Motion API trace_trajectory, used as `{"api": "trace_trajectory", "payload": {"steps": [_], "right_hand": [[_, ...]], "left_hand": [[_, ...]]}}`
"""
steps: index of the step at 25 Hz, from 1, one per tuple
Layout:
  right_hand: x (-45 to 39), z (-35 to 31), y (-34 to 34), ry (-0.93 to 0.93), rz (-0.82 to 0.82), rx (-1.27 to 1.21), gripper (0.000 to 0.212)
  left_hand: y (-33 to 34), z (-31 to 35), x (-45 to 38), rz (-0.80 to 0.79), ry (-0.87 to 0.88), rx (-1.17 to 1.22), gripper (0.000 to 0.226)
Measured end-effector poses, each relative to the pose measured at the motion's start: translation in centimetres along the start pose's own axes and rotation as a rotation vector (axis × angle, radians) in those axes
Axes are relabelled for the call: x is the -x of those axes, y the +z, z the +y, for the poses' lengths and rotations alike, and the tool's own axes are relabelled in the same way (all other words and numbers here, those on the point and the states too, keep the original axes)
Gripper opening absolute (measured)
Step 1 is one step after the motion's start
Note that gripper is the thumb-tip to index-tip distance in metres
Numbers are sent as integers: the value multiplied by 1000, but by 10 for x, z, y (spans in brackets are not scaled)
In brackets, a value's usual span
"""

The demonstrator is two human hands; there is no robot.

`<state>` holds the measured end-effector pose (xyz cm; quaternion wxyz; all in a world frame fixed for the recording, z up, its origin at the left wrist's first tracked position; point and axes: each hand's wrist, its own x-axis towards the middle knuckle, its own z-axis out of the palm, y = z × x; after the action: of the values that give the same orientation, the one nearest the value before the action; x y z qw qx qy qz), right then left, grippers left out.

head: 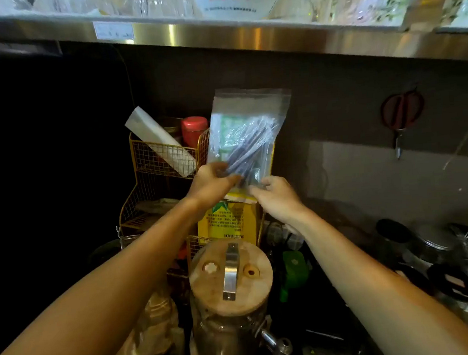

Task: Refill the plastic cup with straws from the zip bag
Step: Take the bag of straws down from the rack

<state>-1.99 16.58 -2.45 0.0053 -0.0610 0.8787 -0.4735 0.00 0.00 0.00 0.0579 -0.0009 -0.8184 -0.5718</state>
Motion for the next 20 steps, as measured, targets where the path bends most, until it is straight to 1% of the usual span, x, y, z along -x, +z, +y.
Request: {"api": "trace_trajectory", "payload": {"steps": [1, 2, 5, 6, 10, 12, 13, 15, 18, 20], "right_hand": [[-3, -1, 5, -10, 23, -31, 19], [-9, -1, 11, 4, 63, -49, 25], [-21, 0, 28, 35, 152, -120, 62], [-23, -2, 33, 39, 175, -130, 66], [-32, -18, 46, 99, 257, -201, 56], [-43, -19, 52, 133, 337, -172, 52], [-48, -20, 54, 145, 378, -139, 50], [-56, -23, 54, 166, 438, -60, 45], [-65, -21, 50, 183, 476, 21, 36], [-67, -16, 49, 145, 491, 78, 26]], "left_hand": [[1, -1, -3, 26, 14, 43, 48], [0, -5, -10, 63, 31, 73, 47], [6, -17, -22, 99, 15, 151, 57], [8, -18, -23, 96, 0, 153, 60], [7, -30, -35, 124, -9, 255, 87], [8, -35, -39, 143, 6, 221, 90], [9, -36, -42, 143, 12, 205, 86], [12, -33, -45, 175, -1, 198, 68], [16, -29, -47, 287, -32, 129, 42], [18, -30, -49, 329, -30, 84, 27]]}}
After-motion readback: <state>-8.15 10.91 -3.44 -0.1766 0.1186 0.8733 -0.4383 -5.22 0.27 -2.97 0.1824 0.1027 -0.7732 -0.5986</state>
